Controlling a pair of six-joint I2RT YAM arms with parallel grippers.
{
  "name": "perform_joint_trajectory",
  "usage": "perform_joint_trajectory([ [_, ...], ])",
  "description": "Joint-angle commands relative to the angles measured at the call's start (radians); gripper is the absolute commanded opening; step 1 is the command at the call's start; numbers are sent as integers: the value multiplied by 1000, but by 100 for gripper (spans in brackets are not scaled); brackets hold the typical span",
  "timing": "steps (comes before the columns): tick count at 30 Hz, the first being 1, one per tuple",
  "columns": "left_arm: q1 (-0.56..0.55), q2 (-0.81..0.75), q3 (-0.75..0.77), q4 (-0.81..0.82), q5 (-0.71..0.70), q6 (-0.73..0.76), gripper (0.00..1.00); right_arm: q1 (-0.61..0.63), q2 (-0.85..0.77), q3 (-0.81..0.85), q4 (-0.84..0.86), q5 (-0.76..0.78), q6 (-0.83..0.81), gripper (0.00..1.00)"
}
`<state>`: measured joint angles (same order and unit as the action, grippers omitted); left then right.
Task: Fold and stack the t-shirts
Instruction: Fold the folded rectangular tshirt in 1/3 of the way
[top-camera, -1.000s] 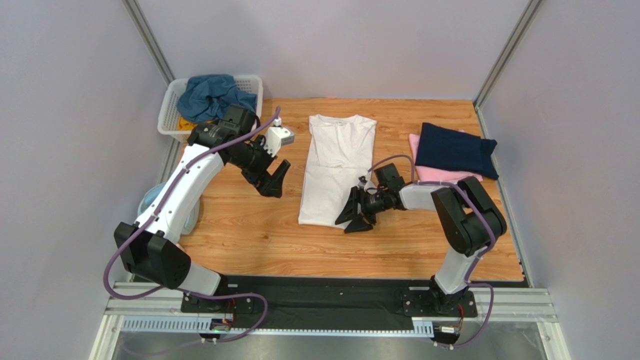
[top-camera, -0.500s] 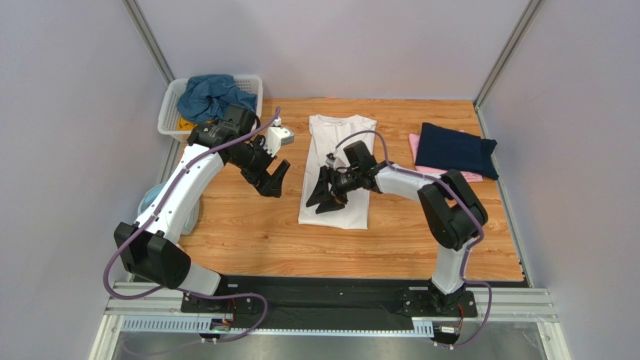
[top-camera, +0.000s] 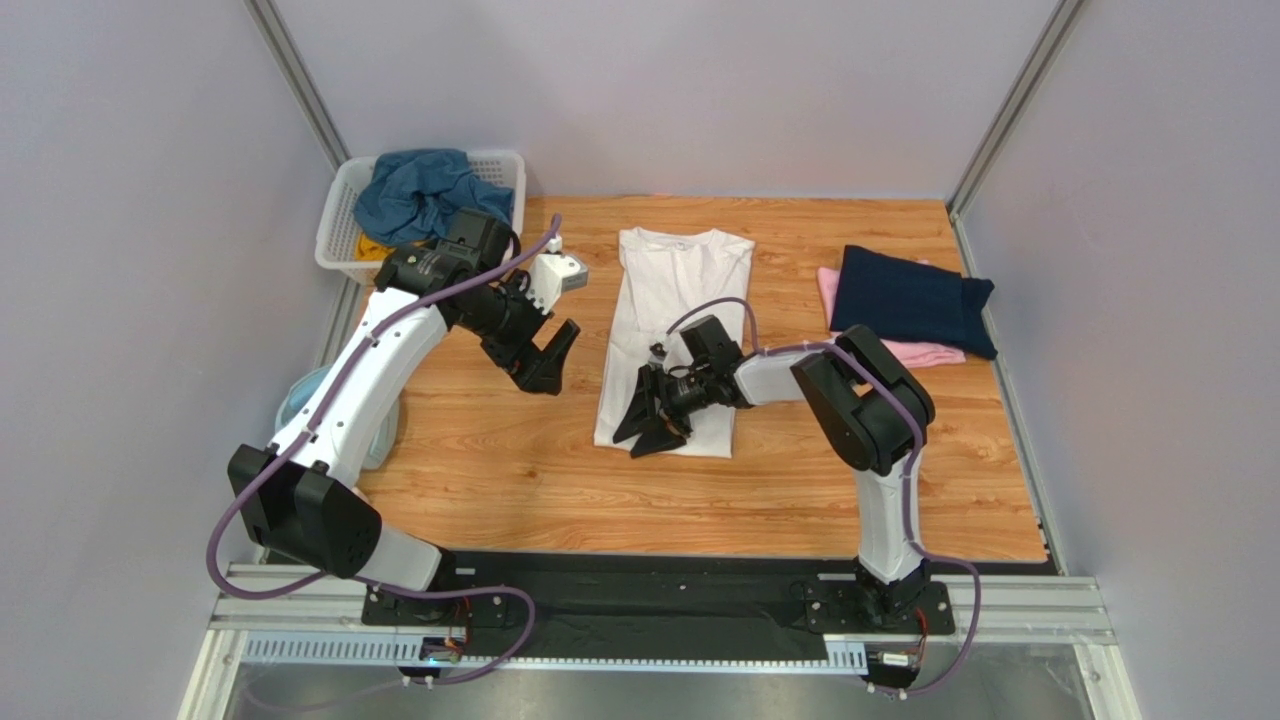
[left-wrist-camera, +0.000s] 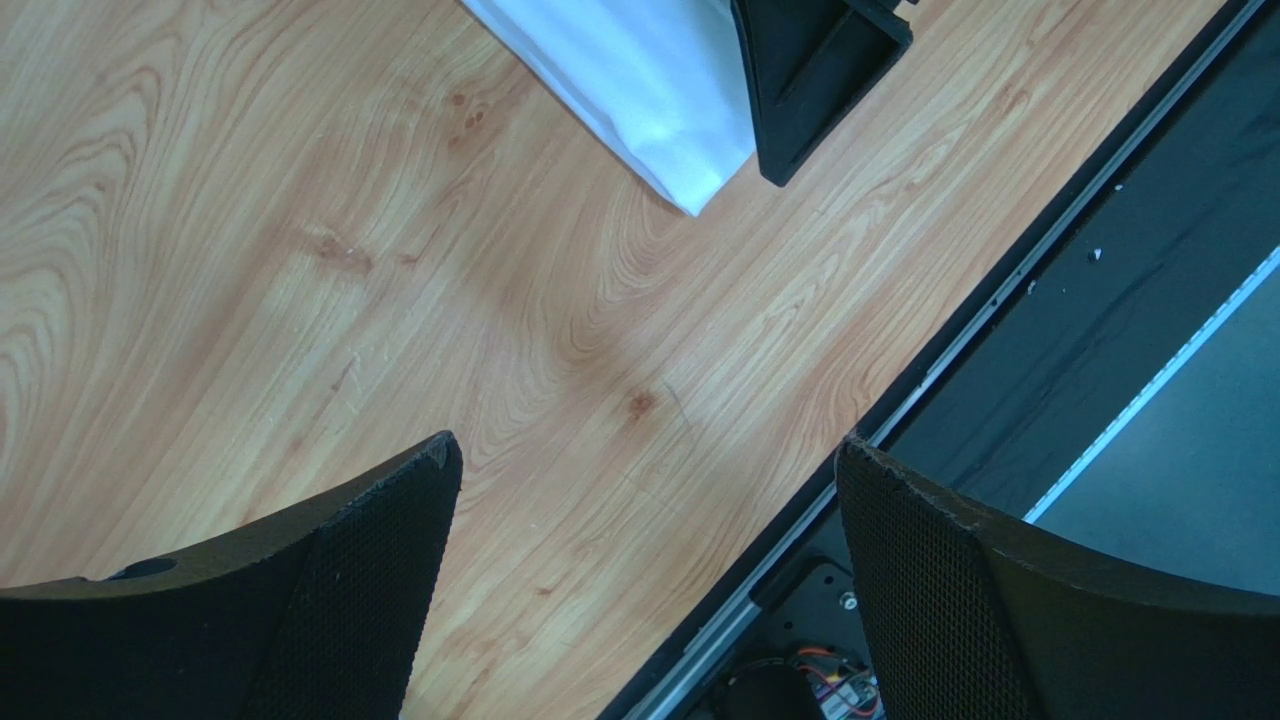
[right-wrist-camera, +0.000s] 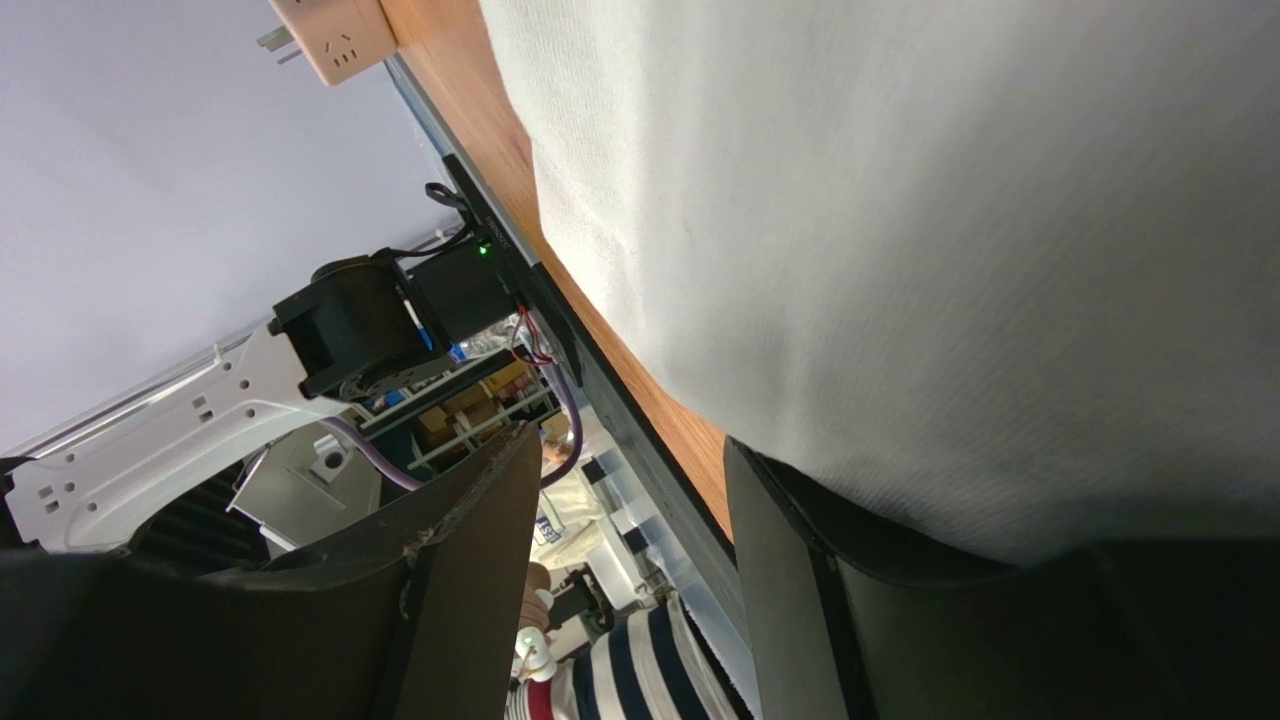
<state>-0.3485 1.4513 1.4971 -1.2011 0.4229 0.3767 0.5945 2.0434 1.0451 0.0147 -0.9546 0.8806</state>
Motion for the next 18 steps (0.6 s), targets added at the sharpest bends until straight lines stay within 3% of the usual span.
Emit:
perform_joint_trajectory([
  [1,-1,-29,22,3,-6,25,100,4,-75,-7,-34,13,18,55],
  [8,-1,-23,23,5,2,22,100,4,-166,-13,-101,23,-5,56],
  [18,-1,-22,26,0,-3,27,100,5,-37,-111,53,16,35,55],
])
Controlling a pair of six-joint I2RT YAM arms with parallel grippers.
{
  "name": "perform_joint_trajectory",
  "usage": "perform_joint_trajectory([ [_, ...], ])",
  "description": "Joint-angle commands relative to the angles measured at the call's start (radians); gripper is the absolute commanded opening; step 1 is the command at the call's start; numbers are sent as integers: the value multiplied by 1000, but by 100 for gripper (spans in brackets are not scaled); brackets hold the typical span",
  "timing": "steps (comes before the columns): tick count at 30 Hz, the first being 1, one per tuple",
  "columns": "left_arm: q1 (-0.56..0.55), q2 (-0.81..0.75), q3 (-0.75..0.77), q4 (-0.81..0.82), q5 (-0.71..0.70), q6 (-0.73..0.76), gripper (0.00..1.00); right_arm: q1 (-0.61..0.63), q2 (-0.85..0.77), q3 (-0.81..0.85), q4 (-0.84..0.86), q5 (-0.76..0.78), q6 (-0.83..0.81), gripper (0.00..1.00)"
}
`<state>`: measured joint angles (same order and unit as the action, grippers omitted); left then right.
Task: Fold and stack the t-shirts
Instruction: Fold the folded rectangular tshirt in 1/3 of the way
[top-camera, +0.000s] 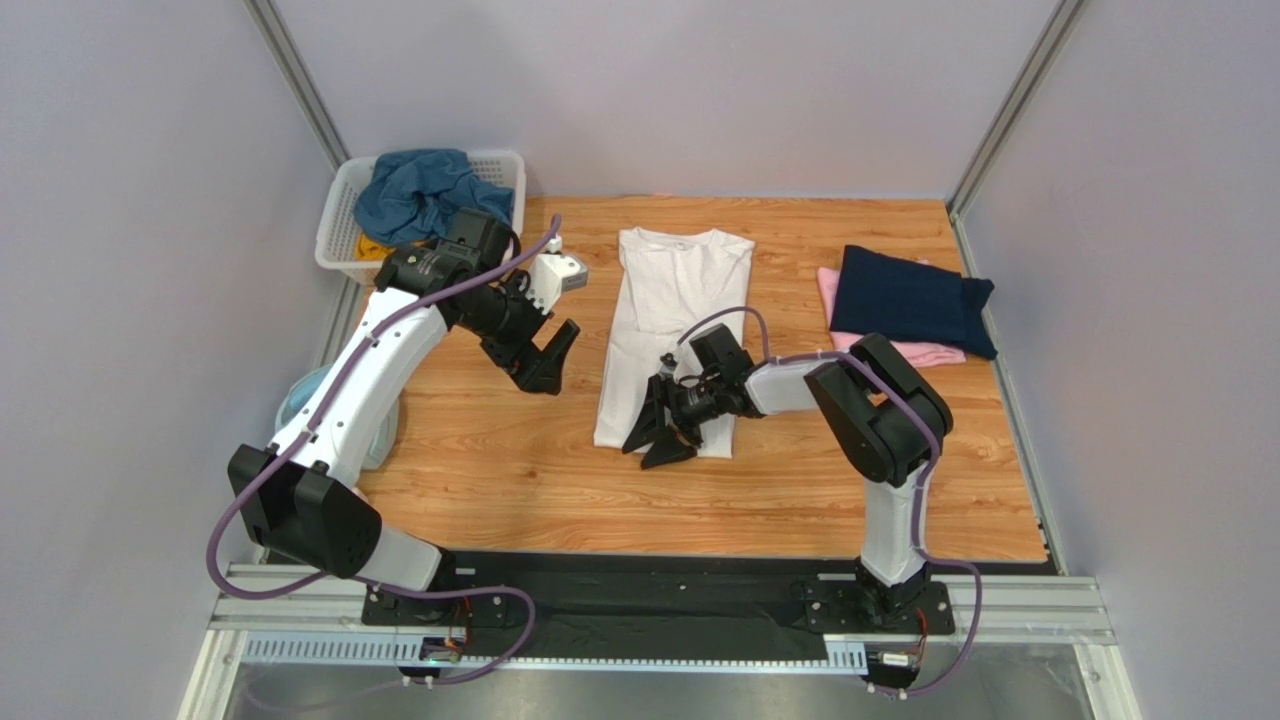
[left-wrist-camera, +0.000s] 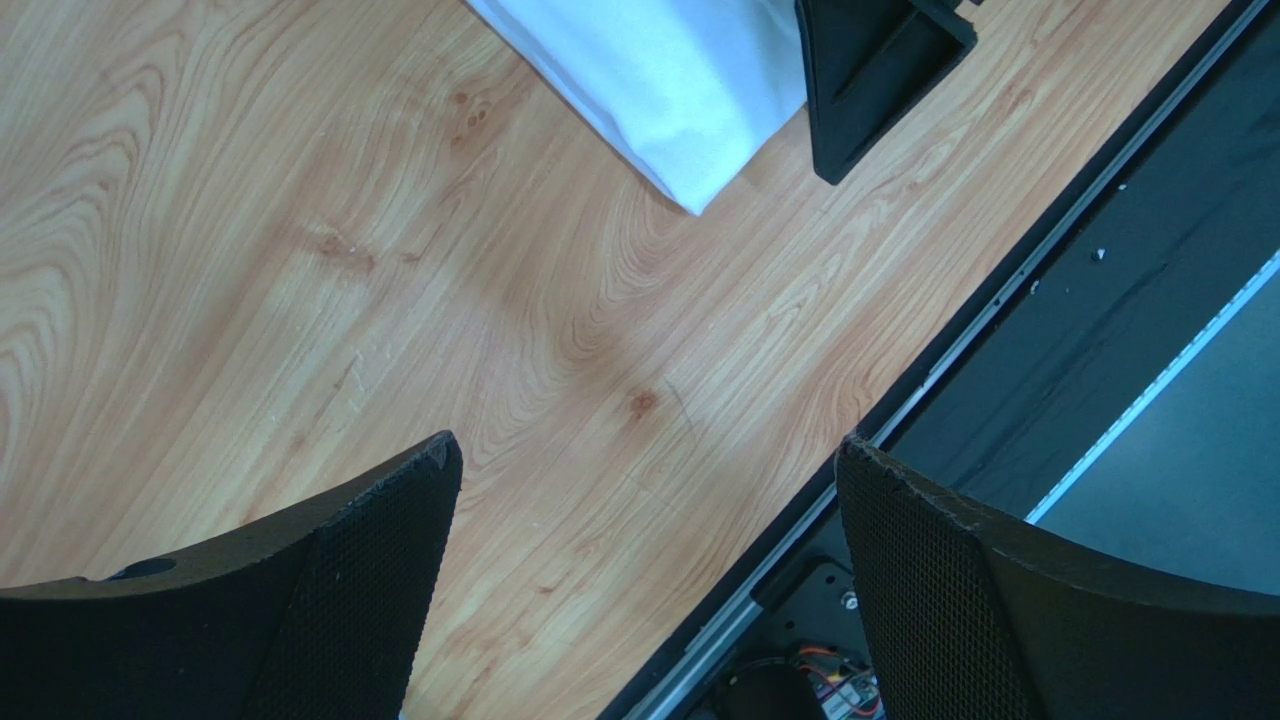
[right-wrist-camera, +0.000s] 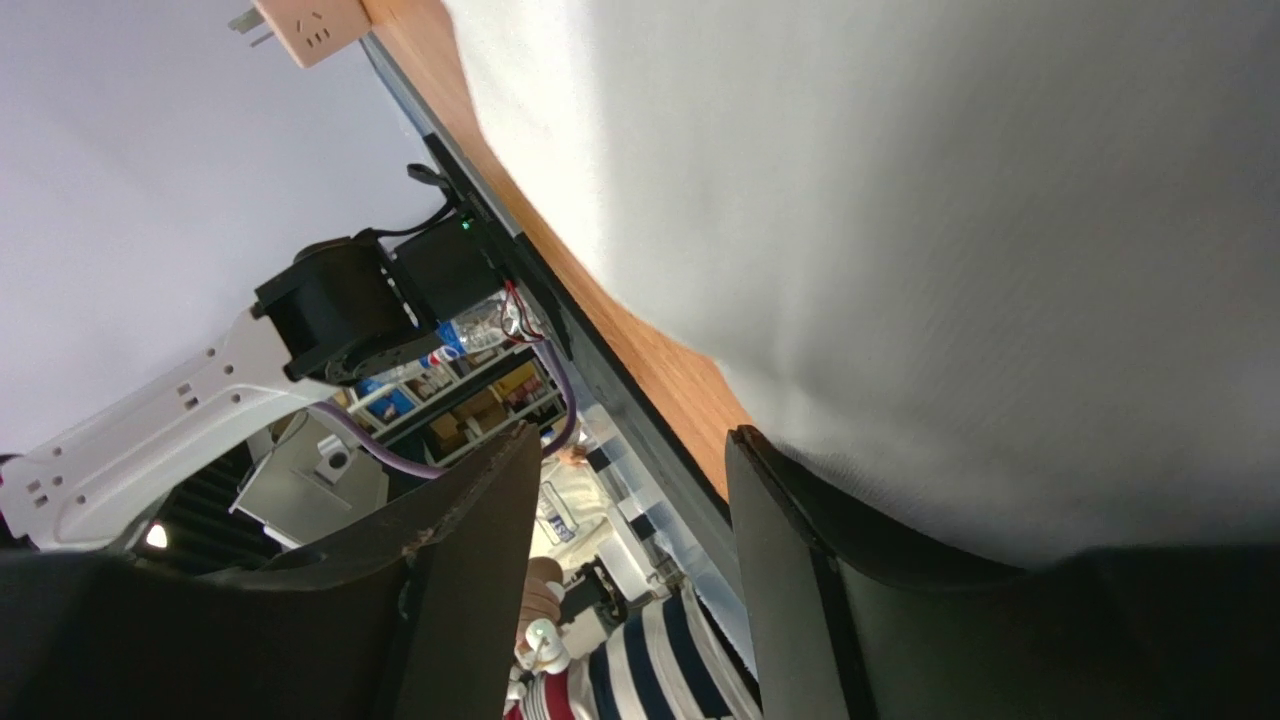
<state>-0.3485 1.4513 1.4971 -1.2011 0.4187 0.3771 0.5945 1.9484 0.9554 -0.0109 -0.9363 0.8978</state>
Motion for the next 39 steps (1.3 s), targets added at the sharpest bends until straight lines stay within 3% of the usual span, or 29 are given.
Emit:
perform_joint_trajectory([
  [1,-1,-22,26,0,-1,28,100,1,85,-29,94,-6,21,55],
  [6,-1,-25,17,-3,-8,36,100,2,77,-26,112,-24,46,54],
  [13,-1,-29,14,0,-11,37,100,7,-80,91,15,-21,50,55],
  [22,-1,-40,8,0,-24,42,100,59,72,233,42,-18,99,55],
  [32,-1,-51,5,-5,-32,43,100,74,210,207,98,-16,113,54],
  [39,-1,-52,6,-5,-32,46,100,74,75,167,99,-27,127,53],
])
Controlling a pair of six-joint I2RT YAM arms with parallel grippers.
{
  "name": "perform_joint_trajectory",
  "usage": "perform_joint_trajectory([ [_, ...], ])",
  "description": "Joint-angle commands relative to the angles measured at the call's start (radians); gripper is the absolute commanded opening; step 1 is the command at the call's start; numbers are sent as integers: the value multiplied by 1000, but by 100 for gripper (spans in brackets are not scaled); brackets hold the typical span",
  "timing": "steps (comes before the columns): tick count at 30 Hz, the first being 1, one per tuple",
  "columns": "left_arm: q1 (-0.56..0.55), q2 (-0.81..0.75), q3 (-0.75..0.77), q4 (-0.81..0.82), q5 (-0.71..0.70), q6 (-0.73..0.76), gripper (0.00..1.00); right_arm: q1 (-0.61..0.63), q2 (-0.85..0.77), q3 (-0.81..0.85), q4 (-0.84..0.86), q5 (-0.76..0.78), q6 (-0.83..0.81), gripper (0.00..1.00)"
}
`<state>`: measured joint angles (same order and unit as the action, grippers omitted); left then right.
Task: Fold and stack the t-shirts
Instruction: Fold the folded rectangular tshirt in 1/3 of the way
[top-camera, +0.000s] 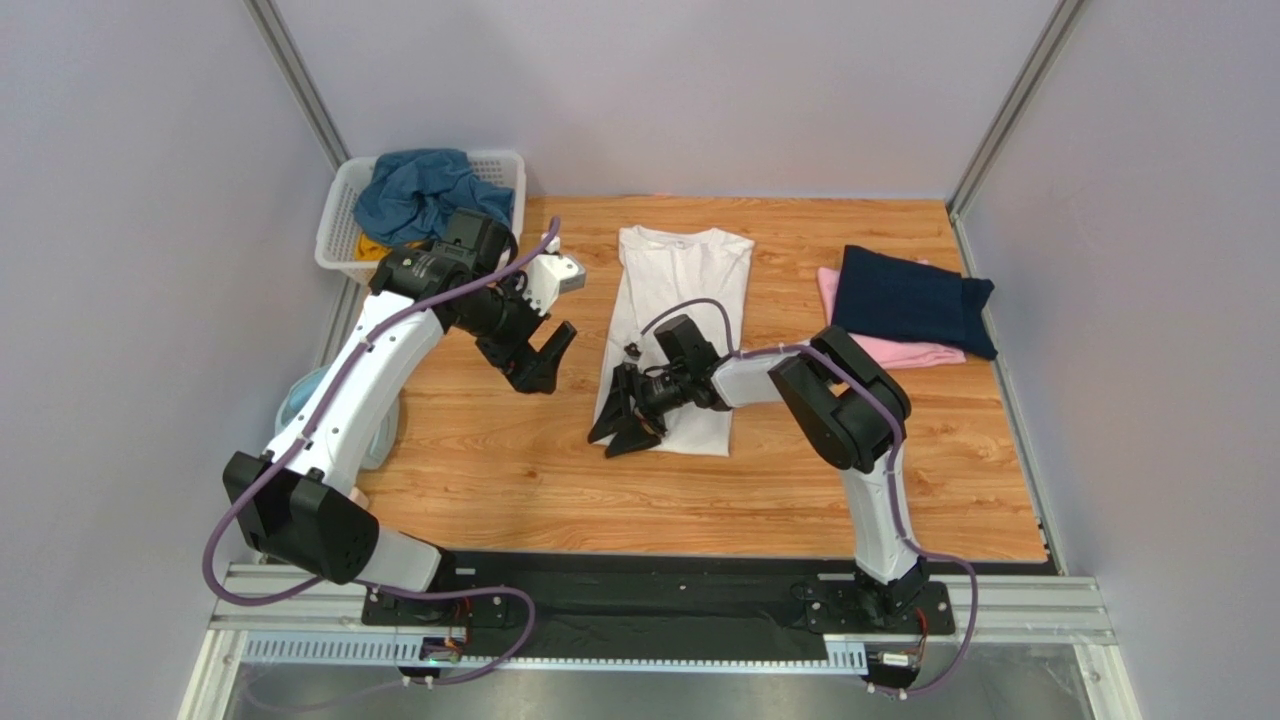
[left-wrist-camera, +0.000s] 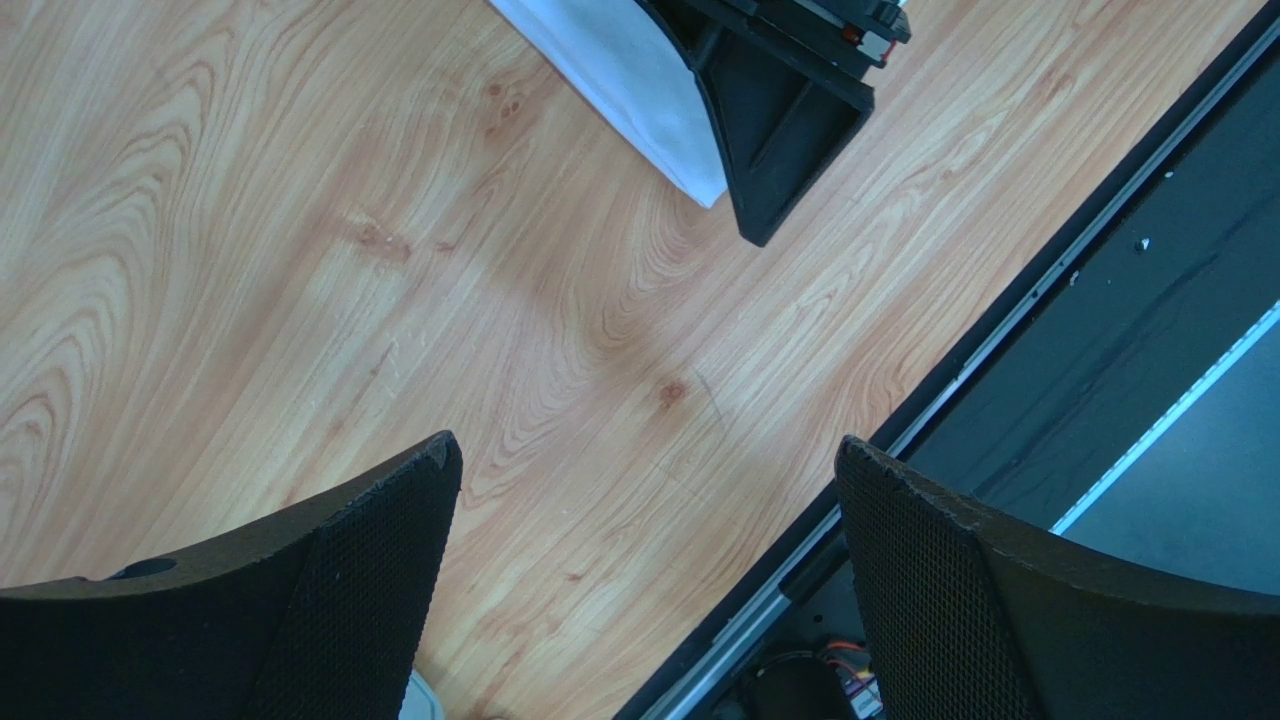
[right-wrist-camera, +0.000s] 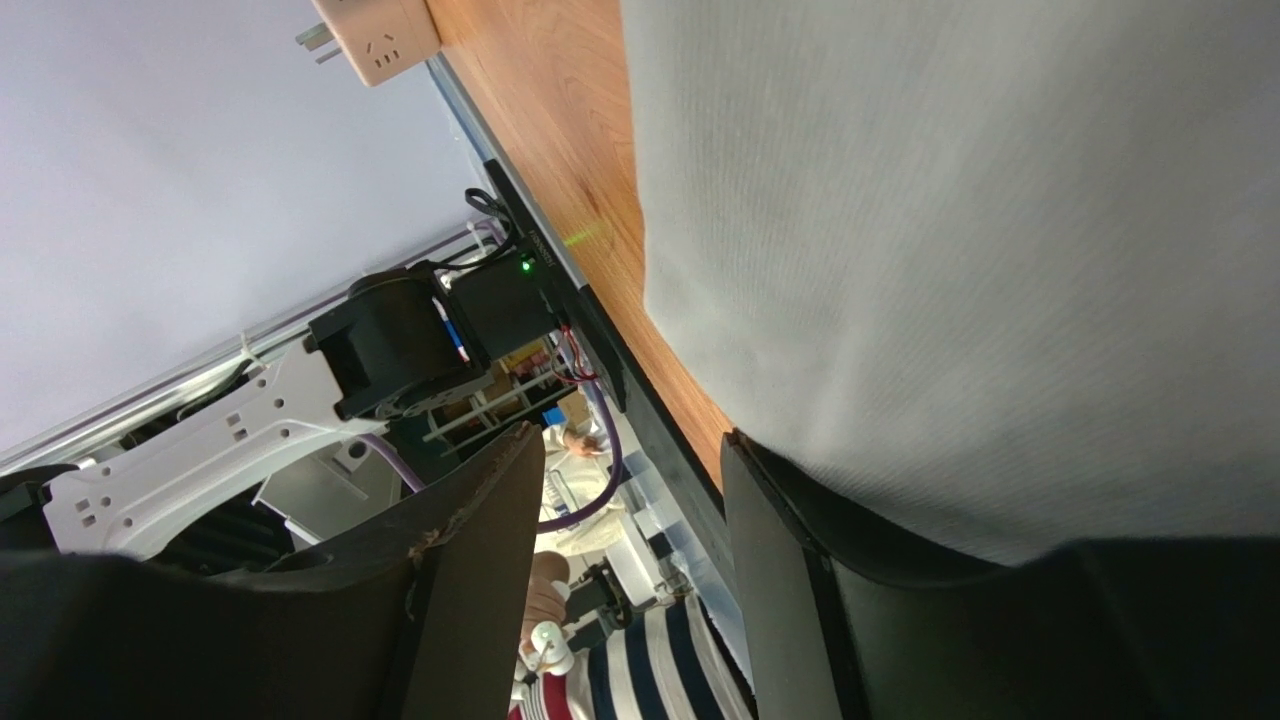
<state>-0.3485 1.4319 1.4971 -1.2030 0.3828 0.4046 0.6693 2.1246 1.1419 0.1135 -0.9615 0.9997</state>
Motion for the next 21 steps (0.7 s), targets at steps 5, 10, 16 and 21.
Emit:
perform_joint_trajectory([
  [5,-1,-22,25,-9,11,16,100,1,-160,80,-104,17,7,54],
  [10,-1,-27,26,-10,4,16,100,10,-74,151,-135,9,5,54],
  [16,-1,-30,12,-1,7,8,100,15,43,151,-81,-3,19,53],
  [21,-3,-36,3,5,2,2,100,12,67,108,-71,-9,4,53],
])
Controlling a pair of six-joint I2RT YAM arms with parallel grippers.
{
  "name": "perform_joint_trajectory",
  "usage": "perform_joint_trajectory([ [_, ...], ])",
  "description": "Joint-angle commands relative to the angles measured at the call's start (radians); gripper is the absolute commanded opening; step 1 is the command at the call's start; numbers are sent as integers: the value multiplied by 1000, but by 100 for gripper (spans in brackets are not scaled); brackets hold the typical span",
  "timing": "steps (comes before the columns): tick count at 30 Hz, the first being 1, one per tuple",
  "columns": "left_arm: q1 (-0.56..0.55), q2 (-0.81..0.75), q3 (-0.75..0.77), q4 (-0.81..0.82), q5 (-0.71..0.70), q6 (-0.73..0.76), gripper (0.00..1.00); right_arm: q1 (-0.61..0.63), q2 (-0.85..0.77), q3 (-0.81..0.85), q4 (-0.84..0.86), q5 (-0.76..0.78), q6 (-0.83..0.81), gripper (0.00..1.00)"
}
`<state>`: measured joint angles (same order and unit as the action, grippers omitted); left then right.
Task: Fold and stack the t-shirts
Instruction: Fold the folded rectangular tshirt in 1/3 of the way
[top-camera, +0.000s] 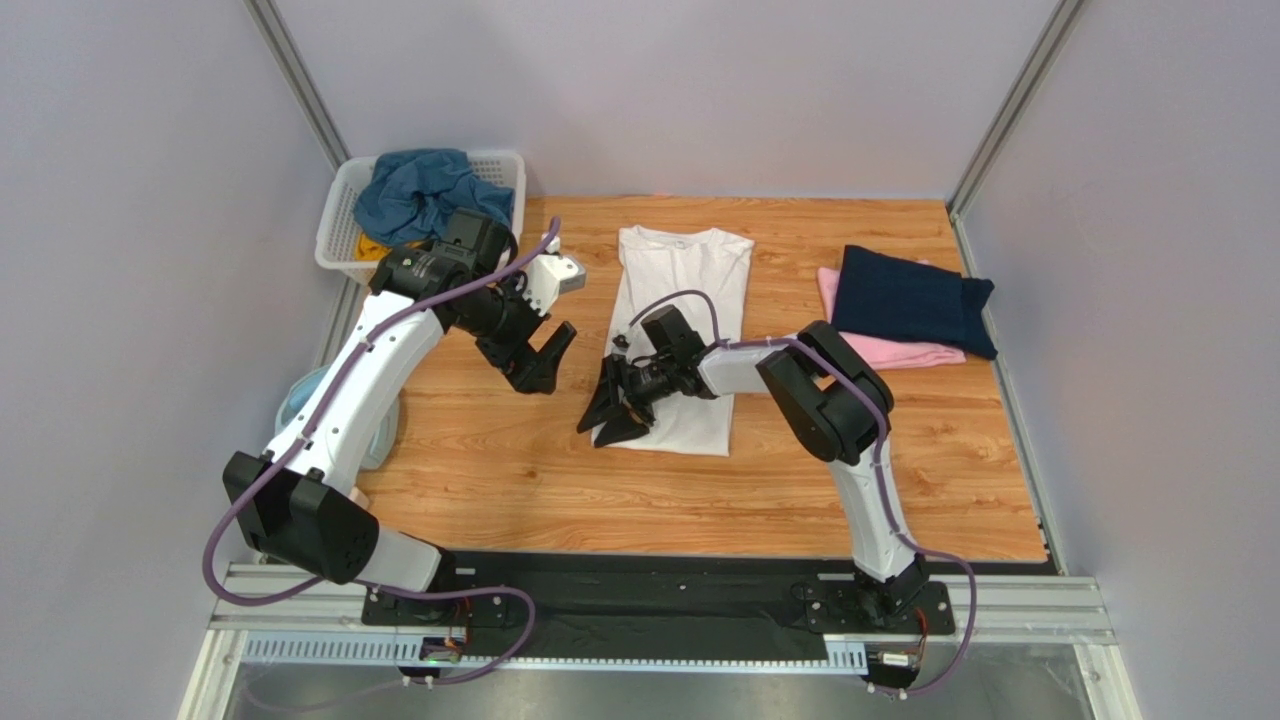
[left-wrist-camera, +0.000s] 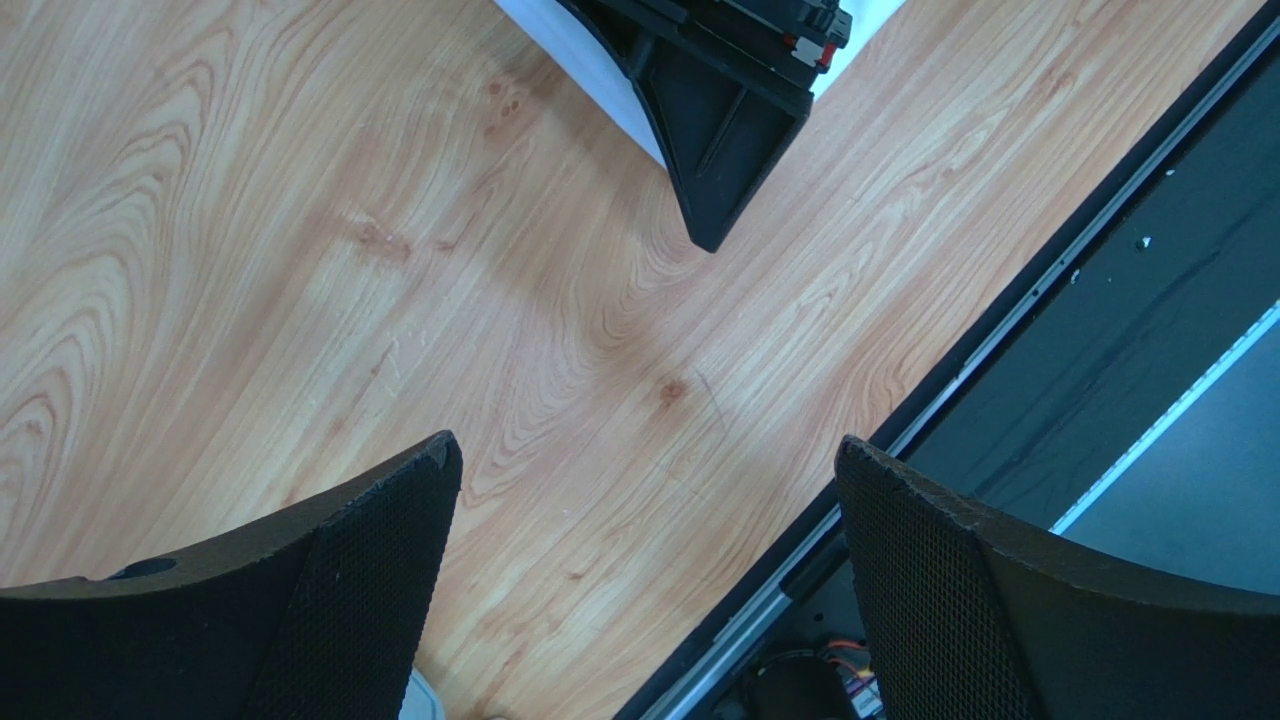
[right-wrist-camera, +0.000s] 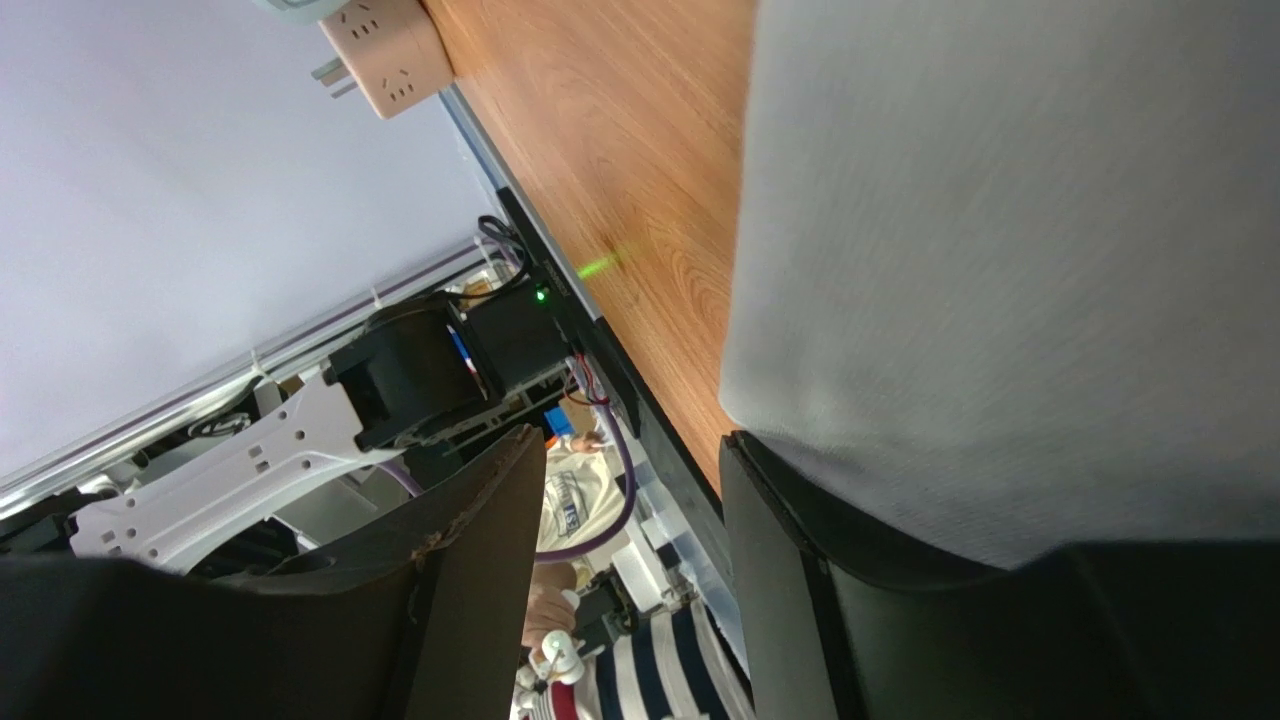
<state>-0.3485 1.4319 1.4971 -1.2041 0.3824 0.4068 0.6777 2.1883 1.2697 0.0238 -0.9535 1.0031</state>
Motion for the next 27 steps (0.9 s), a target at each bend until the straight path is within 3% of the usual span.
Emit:
perform_joint_trajectory([
  [1,-1,-36,-1,6,6,-2,100,2,-2,-23,21,-21,-1,54],
  [7,-3,-47,-21,18,-2,-28,100,-3,-136,6,-16,-36,-32,56],
  [10,-1,-88,-23,34,-37,-60,100,-15,-272,11,-151,22,-156,58],
  [14,-1,-178,-60,81,-140,-89,100,-24,-438,34,-491,223,-367,62],
  [17,0,-214,-115,92,-217,-97,100,-49,-536,-9,-525,265,-382,64],
  [27,0,-189,-84,72,-103,-128,100,-79,-711,-125,-628,372,-417,65],
])
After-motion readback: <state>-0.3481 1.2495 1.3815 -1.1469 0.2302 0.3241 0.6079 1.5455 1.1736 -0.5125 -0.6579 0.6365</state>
